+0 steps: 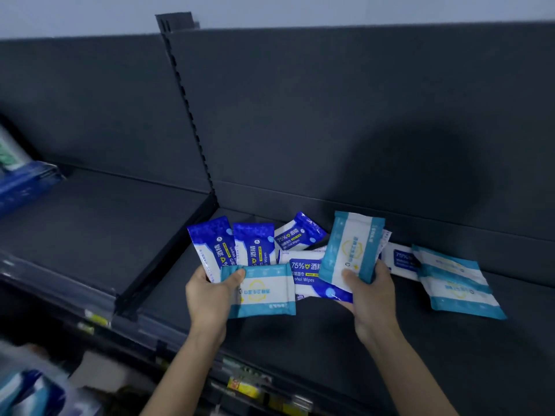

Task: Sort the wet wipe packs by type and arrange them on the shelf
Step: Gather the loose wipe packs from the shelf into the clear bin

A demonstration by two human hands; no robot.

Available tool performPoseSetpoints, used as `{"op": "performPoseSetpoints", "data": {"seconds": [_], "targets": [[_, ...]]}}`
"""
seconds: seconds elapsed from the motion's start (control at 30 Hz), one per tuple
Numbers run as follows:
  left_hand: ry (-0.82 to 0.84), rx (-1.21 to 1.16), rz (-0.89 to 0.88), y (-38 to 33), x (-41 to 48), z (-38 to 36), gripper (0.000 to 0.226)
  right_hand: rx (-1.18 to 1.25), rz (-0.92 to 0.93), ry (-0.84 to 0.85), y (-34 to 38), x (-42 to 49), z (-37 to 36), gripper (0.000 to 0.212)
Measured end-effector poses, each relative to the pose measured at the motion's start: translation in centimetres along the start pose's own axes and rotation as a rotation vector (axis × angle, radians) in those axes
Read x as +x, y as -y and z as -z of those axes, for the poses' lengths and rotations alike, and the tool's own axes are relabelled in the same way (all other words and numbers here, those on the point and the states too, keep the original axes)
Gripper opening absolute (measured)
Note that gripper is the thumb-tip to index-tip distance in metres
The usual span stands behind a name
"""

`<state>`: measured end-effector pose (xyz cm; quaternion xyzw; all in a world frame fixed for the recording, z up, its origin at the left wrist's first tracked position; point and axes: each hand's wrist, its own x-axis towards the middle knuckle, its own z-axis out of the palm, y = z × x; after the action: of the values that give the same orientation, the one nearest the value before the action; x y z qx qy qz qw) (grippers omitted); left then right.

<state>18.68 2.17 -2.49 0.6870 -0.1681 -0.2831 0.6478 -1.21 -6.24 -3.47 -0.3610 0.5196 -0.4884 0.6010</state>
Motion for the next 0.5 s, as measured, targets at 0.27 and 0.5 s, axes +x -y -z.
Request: {"op": "performPoseSetpoints", "data": {"seconds": [0.27,0.5], "targets": [[-0.065,-0.065,-0.057,-1.6,0.3,8.1,0.018,-0.015,0.008,0.160,-0.6,-4.5,-6.0,0.036],[-0.201,-0.093,-0.093,-2.1,1.2,19.6,0.021,-0.040,0.014,0.307,-3.0,-11.6,-14.4,0.035]]}}
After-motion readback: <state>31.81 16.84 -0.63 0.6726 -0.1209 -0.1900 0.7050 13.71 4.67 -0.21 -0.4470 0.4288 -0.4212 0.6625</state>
